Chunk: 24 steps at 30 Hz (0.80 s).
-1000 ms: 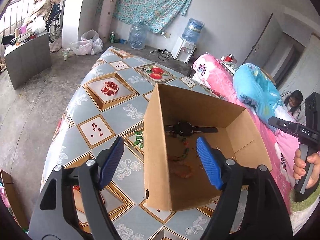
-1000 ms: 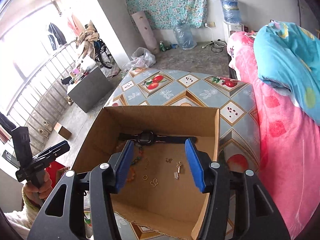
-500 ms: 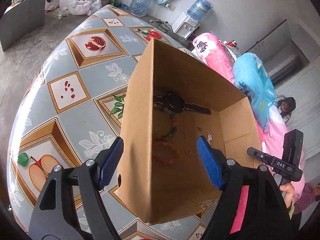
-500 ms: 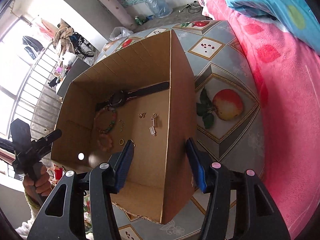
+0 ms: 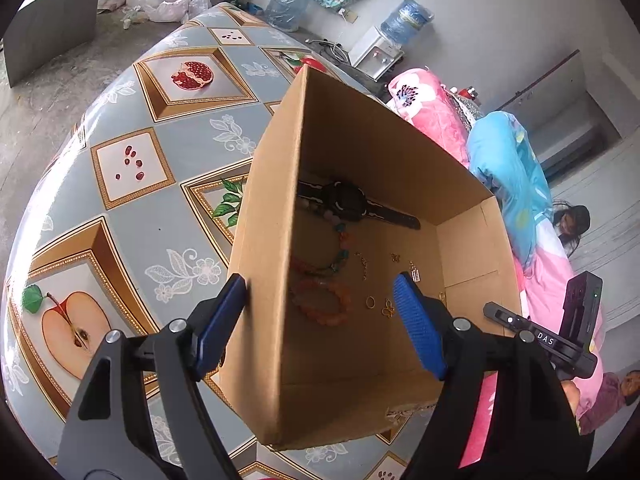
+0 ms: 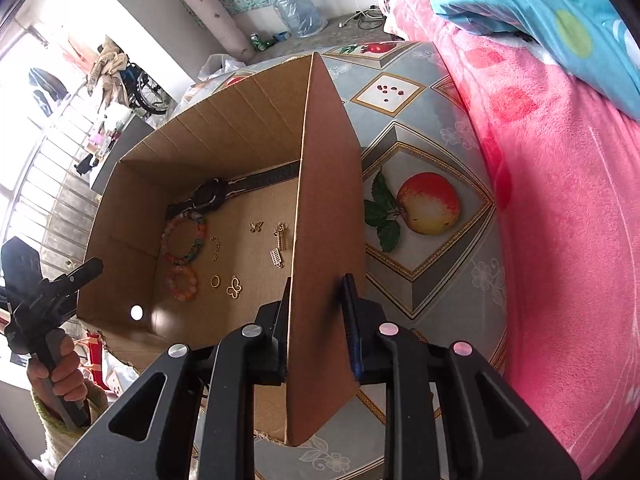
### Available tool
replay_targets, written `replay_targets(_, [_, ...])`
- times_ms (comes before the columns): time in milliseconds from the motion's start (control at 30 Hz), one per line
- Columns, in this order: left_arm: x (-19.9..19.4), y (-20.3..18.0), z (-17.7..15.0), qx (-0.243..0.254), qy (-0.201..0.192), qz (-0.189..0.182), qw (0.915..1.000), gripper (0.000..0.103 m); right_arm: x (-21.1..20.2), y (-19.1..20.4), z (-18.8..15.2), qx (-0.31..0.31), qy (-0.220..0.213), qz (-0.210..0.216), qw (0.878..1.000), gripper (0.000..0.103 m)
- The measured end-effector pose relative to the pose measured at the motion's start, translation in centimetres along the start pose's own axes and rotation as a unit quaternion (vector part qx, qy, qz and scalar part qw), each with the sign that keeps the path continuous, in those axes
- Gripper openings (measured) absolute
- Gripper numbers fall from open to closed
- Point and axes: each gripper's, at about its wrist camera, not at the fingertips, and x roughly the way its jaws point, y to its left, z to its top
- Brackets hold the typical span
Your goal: Organize jewelry
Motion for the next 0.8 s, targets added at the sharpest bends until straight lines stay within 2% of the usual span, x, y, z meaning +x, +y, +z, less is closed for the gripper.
replay_targets(333, [-1.6, 0.9, -0.9, 0.002, -0.011, 0.007, 0.9999, 0.072, -0.7, 1.4, -3.1, -0.018, 0.008, -0.003, 1.000, 0.024])
replay_targets(600, [-3.8, 1.4, -4.5, -0.014, -0.017, -0.008, 0.9997, 0.072, -1.6, 1.1, -5.1, -0.026, 0.014, 0.008, 1.000, 0.023])
replay_targets(800, [-4.2, 0.4, -7.1, 0.001, -0.013, -0.021, 0.9997, 0.072, -3.2, -0.5, -6.8, -0.014, 0.006, 0.013, 1.000, 0.022])
